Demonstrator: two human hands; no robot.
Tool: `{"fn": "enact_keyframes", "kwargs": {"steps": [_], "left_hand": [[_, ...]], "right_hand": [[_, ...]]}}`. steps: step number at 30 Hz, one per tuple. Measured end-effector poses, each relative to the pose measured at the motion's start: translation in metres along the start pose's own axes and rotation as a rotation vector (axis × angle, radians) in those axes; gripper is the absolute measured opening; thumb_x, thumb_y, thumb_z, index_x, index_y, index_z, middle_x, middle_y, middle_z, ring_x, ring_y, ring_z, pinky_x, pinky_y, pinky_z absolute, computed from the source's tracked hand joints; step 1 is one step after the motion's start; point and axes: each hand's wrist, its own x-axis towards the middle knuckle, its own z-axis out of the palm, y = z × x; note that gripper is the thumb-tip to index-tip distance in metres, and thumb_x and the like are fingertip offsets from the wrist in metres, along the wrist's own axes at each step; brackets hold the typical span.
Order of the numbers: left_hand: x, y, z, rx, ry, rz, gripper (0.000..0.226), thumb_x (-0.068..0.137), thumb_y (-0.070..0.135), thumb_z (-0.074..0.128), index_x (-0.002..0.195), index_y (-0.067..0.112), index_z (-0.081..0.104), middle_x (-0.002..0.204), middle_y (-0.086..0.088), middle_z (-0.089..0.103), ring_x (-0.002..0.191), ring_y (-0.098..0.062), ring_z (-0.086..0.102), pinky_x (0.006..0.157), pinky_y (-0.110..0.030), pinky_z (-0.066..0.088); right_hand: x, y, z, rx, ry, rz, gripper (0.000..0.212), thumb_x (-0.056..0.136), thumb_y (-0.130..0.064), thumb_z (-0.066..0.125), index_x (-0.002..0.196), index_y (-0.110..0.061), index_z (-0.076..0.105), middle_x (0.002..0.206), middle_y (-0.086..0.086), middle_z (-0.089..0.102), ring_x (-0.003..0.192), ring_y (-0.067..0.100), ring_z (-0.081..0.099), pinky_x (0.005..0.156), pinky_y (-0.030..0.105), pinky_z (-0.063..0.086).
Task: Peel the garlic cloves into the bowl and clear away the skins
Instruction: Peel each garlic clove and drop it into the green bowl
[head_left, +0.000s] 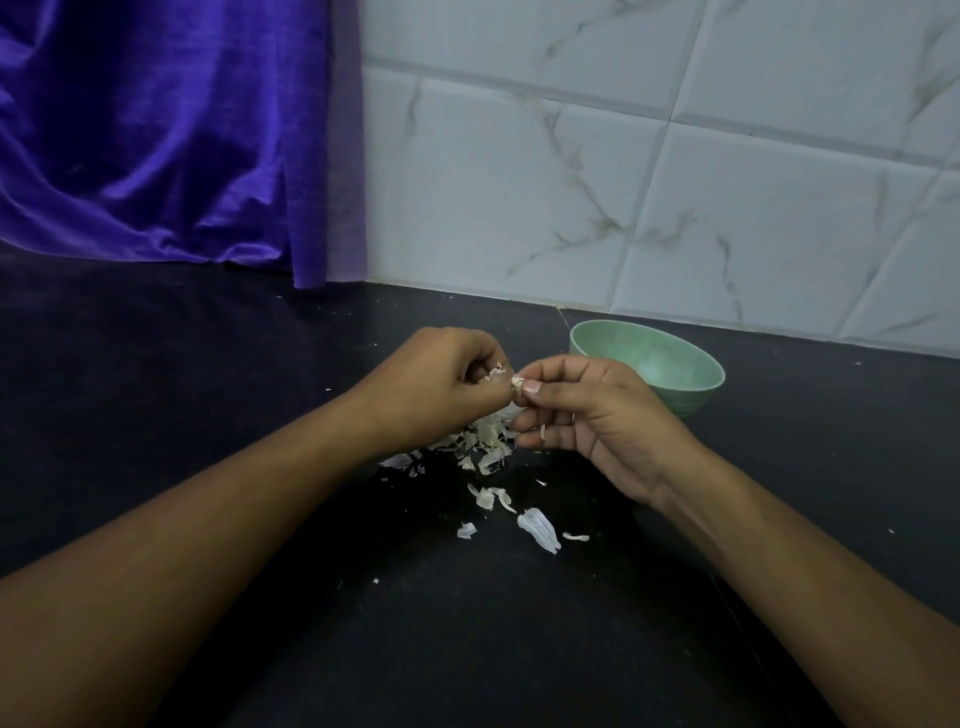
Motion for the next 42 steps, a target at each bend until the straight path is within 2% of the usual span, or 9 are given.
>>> {"fn": "enact_keyframes", "kwargs": {"steps": [4,9,15,19,24,31,33,38,42], "left_hand": [[0.0017,-0.0036,-0.0079,0.095,0.105,0.028,0.008,0.092,0.028,0.067,0.087,0.025,0.072,0.071,0.009,0.067,0.062,-0.003,0.059,0.061,-0.029,0.047],[0.0029,-0.0047,-0.0073,0.079,0.084,0.031,0.011,0.098,0.031,0.069,0.092,0.026,0.077,0.069,0.014,0.067,0.063,0.004,0.060,0.060,-0.021,0.043],[0.0034,-0.0056,-0.0062,0.037,0.056,0.022,0.013,0.099,0.034,0.070,0.095,0.025,0.079,0.073,0.013,0.069,0.063,0.003,0.061,0.066,-0.030,0.056],[0.0033,-0.0077,-0.0057,0.042,0.043,0.014,0.004,0.091,0.033,0.078,0.091,0.029,0.077,0.073,0.010,0.070,0.063,-0.001,0.062,0.063,-0.027,0.051],[0.0039,-0.0082,-0.0068,-0.028,0.030,0.036,0.011,0.091,0.027,0.079,0.088,0.027,0.068,0.071,0.010,0.064,0.058,-0.001,0.056,0.058,-0.027,0.048],[0.0032,-0.0062,-0.0069,-0.030,-0.019,0.028,0.008,0.095,0.033,0.074,0.091,0.027,0.077,0.073,0.009,0.071,0.061,-0.002,0.063,0.061,-0.030,0.055],[0.0037,-0.0050,-0.0069,-0.081,-0.033,0.020,0.007,0.094,0.032,0.076,0.092,0.026,0.078,0.073,0.007,0.072,0.059,-0.007,0.065,0.059,-0.030,0.057],[0.0030,-0.0052,-0.0056,-0.029,0.011,0.022,0.011,0.088,0.038,0.082,0.091,0.027,0.079,0.064,0.018,0.066,0.053,0.005,0.057,0.054,-0.013,0.043],[0.0018,-0.0045,-0.0060,-0.014,0.039,0.049,0.011,0.088,0.037,0.082,0.092,0.027,0.080,0.069,0.014,0.069,0.058,0.002,0.059,0.056,-0.016,0.045]], "right_hand": [[-0.0020,-0.0011,0.0029,0.078,-0.051,0.074,0.014,0.085,-0.002,0.068,0.099,-0.001,0.066,0.083,0.012,0.071,0.070,0.021,0.073,0.064,0.032,0.063],[-0.0024,-0.0006,0.0022,0.010,0.013,-0.030,0.011,0.092,0.004,0.068,0.101,-0.001,0.066,0.089,0.019,0.073,0.074,0.025,0.075,0.064,0.033,0.064],[-0.0023,0.0011,0.0001,-0.098,0.047,-0.104,0.015,0.087,0.006,0.073,0.101,0.003,0.070,0.080,0.021,0.072,0.072,0.026,0.075,0.065,0.032,0.064],[-0.0028,0.0013,0.0019,-0.182,0.057,-0.138,0.013,0.100,-0.006,0.065,0.107,0.004,0.065,0.095,0.027,0.074,0.076,0.029,0.076,0.064,0.032,0.064],[-0.0019,0.0021,0.0024,-0.200,0.036,-0.138,0.011,0.105,-0.007,0.056,0.113,0.000,0.058,0.102,0.027,0.074,0.078,0.030,0.077,0.063,0.033,0.064],[-0.0010,0.0025,-0.0034,-0.294,0.080,-0.229,0.009,0.093,-0.001,0.072,0.101,0.004,0.072,0.083,0.009,0.077,0.065,0.018,0.069,0.057,0.029,0.061],[-0.0005,0.0025,-0.0045,-0.266,0.086,-0.227,0.011,0.092,0.002,0.071,0.102,0.005,0.072,0.082,0.009,0.077,0.064,0.018,0.070,0.057,0.029,0.062],[0.0000,0.0044,-0.0031,-0.242,0.069,-0.206,0.012,0.096,0.001,0.067,0.107,0.002,0.070,0.089,0.016,0.078,0.074,0.025,0.077,0.062,0.031,0.063],[-0.0008,0.0030,-0.0021,-0.237,0.083,-0.215,0.013,0.094,-0.003,0.071,0.105,0.002,0.066,0.089,0.016,0.078,0.073,0.028,0.077,0.060,0.032,0.062]]}}
